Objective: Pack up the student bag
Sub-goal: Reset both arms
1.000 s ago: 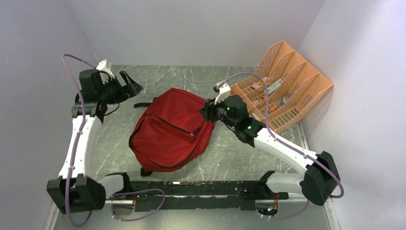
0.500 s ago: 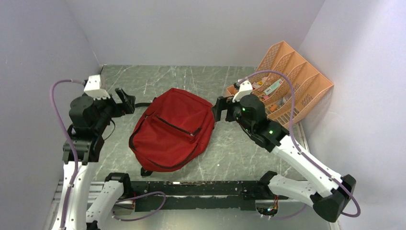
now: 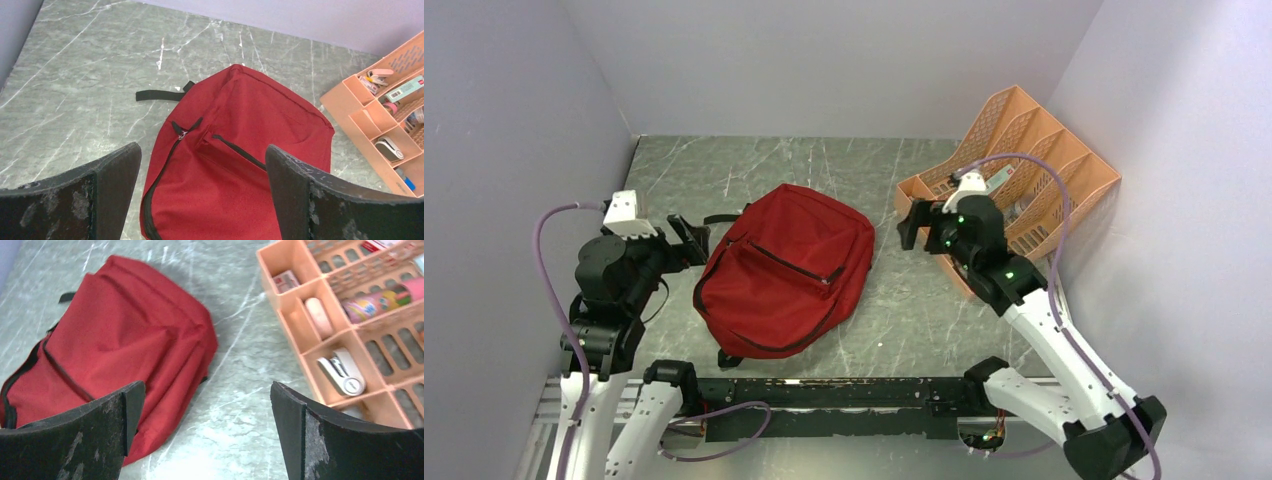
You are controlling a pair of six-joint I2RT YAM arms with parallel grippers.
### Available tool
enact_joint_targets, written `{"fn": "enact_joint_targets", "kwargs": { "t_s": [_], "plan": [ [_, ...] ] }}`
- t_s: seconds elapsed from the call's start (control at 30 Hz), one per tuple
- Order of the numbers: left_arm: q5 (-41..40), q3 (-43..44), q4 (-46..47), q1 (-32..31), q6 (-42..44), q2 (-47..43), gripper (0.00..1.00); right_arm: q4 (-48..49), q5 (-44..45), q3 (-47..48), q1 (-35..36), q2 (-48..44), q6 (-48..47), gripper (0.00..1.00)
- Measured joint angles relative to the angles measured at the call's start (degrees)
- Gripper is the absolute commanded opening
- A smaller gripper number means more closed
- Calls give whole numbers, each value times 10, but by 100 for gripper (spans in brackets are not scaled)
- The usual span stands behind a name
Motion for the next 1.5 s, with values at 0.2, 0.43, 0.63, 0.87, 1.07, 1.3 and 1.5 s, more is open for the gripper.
{"fn": "enact_joint_targets", "kwargs": {
  "t_s": [0.2,0.43,0.63,0.87,1.07,1.3,1.5],
  "plan": [
    [-47,1,-9,-27,-1,12,97,-12,-48,-2,-108,-21,3,100],
    [-99,3,-15,-38,-7,17,97,-23,-29,0,-109,-54,7,100],
    [-115,5,-16,-39,-16,15,97,-24,-12,0,-109,-75,8,100],
    [-118,-1,-14,-40,-22,8,97,-32,1,-3,-110,-78,3,100],
    [-118,-4,-13,-40,-24,7,97,-25,-3,-12,-110,-104,-6,100],
    [-118,-5,-13,-40,-24,2,97,-18,-17,-18,-110,-120,-12,100],
    [-118,-9,-13,-40,-28,-5,97,-16,-28,-25,-110,-125,-14,100]
  ]
}}
